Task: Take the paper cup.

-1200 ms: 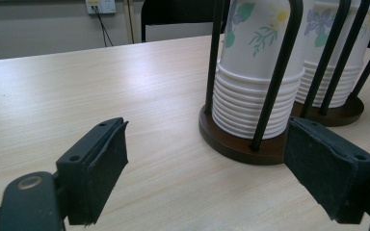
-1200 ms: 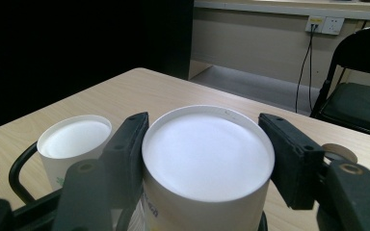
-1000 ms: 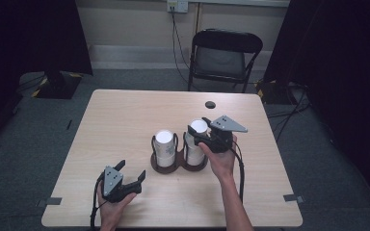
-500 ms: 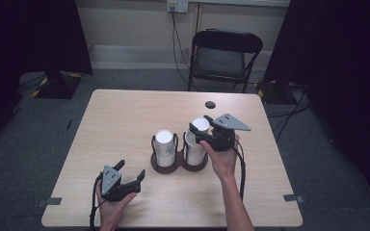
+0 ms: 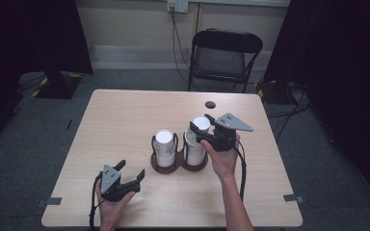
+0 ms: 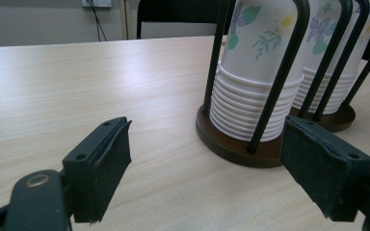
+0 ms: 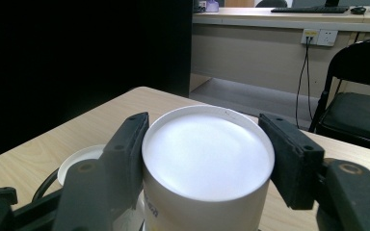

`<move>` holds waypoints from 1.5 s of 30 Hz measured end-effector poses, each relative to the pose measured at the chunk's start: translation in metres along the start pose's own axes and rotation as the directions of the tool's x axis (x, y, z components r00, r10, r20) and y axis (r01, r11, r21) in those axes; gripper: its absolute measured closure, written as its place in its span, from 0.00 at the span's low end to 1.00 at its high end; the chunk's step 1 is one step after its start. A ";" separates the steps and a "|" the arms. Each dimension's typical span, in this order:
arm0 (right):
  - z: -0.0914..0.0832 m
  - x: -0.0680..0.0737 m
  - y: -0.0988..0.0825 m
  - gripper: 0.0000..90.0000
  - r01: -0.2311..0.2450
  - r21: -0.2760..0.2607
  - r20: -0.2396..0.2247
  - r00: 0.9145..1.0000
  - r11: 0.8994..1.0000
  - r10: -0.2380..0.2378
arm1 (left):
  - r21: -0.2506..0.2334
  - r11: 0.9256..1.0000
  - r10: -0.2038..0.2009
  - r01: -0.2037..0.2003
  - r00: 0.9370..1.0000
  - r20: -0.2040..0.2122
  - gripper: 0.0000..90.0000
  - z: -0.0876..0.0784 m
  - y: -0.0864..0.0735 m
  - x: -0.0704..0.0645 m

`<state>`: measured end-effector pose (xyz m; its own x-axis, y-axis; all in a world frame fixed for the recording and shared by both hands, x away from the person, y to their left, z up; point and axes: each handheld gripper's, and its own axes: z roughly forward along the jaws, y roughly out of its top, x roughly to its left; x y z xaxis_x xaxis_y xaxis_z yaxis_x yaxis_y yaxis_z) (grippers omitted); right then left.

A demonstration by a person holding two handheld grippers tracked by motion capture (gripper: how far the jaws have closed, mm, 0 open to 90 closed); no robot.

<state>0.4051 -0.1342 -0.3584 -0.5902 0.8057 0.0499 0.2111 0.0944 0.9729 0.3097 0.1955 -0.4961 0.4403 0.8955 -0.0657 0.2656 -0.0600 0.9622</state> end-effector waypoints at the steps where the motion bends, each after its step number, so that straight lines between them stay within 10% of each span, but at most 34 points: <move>1: -0.001 0.000 0.000 0.42 -0.002 -0.002 -0.002 1.000 1.000 0.002 | 0.000 1.000 0.001 -0.001 1.000 0.005 0.20 0.000 0.000 0.000; 45: -0.046 0.004 -0.014 0.42 -0.158 -0.088 -0.110 0.983 0.983 0.149 | -0.007 1.000 0.021 -0.020 0.998 0.051 0.26 0.000 0.003 -0.002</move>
<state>0.3636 -0.1593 -0.3615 -0.6342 0.7417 0.2183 0.2328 -0.0861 0.9687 0.3098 0.1936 -0.4929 0.4891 0.8702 -0.0592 0.2509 -0.0754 0.9651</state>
